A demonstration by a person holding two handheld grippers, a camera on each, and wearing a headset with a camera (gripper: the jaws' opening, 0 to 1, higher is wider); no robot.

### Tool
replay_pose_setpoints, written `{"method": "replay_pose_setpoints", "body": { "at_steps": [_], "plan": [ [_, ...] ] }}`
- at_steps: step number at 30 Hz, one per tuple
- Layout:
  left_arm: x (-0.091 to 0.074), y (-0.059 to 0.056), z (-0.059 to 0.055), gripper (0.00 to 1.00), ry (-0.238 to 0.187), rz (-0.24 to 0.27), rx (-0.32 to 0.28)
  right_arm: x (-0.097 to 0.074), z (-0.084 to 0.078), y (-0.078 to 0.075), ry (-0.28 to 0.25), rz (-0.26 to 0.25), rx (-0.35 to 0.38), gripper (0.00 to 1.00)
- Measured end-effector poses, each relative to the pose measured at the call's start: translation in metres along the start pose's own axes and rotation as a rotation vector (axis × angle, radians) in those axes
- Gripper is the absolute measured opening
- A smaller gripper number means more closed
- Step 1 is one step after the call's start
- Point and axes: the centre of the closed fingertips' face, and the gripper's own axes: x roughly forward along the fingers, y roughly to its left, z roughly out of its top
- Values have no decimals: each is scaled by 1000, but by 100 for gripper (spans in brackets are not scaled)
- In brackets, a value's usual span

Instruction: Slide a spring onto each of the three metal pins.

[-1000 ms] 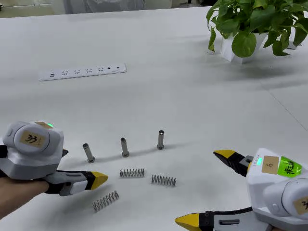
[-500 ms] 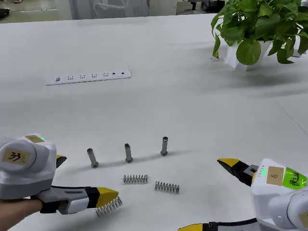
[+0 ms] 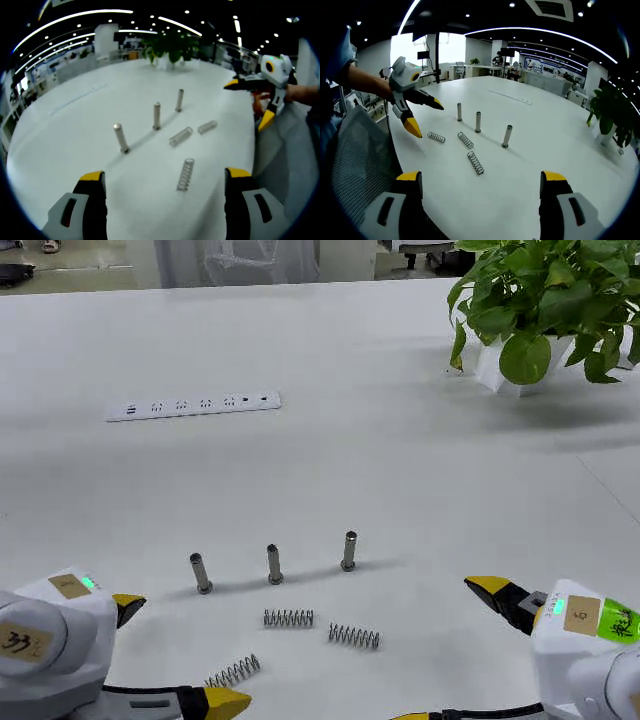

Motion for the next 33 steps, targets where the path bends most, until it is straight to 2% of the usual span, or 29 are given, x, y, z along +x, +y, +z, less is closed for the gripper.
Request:
{"method": "replay_pose_setpoints", "body": {
  "at_steps": [2,4,8,11,13,18,27,33],
  "plan": [
    [0,-7,0,100,-23,-9,11,0,-1,0,5,1,4,99],
    [0,-10,-3,98,-28,-13,15,0,-2,1,7,3,-1,99],
    [0,-16,-7,85,-38,-10,34,1,-3,3,13,12,-10,99],
    [0,-17,-7,74,-64,-7,5,1,-3,3,13,8,-11,99],
    [-1,-16,-8,67,-67,6,8,1,-2,3,11,8,-6,99],
    [1,-17,-13,47,-50,-5,-1,2,-3,4,14,13,-11,99],
    [6,-20,-18,31,-2,-29,34,1,-2,3,13,11,-12,99],
    [8,-21,-19,25,27,-43,55,1,-2,4,13,13,-9,99]
  ]
}}
